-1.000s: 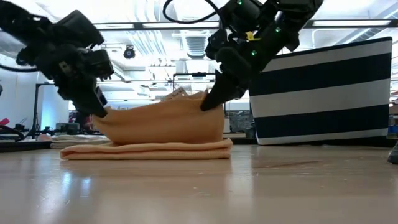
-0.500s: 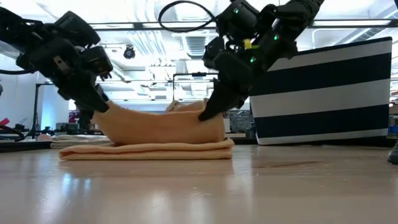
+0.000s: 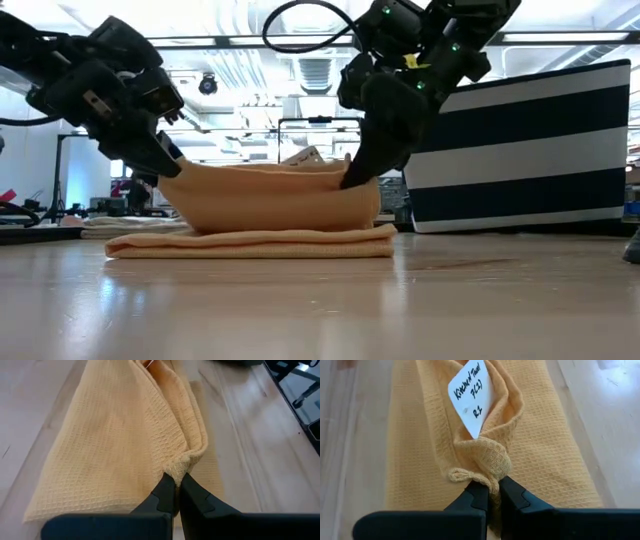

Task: Fold towel
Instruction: Fold the yellow towel

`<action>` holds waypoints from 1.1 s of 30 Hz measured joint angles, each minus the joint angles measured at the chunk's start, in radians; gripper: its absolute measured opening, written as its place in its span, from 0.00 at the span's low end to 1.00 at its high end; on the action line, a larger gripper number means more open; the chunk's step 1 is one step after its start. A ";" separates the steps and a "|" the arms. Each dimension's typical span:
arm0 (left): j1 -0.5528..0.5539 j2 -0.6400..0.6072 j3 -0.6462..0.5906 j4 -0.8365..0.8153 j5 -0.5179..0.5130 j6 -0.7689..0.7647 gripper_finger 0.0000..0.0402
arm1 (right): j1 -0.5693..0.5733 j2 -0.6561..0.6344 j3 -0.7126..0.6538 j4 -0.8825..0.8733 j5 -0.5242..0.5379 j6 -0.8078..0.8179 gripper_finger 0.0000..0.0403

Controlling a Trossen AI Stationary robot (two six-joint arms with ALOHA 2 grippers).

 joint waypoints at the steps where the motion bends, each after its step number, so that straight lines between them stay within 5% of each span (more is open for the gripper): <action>1: 0.000 0.010 0.000 0.006 0.000 0.017 0.00 | 0.000 0.000 -0.004 0.001 -0.008 0.004 0.02; 18: 0.018 0.444 0.006 0.225 -0.043 -0.001 0.00 | -0.057 0.169 0.002 0.052 0.038 -0.093 0.02; 24: 0.132 0.371 0.009 0.213 -0.100 0.066 0.00 | -0.153 0.177 0.059 0.032 0.054 -0.196 0.02; 29: 0.255 0.241 0.069 -0.017 -0.104 0.139 0.00 | -0.197 0.160 0.143 -0.012 0.056 -0.254 0.02; 33: 0.230 0.095 0.132 -0.211 -0.096 0.153 0.00 | -0.181 0.110 0.226 -0.114 0.038 -0.291 0.02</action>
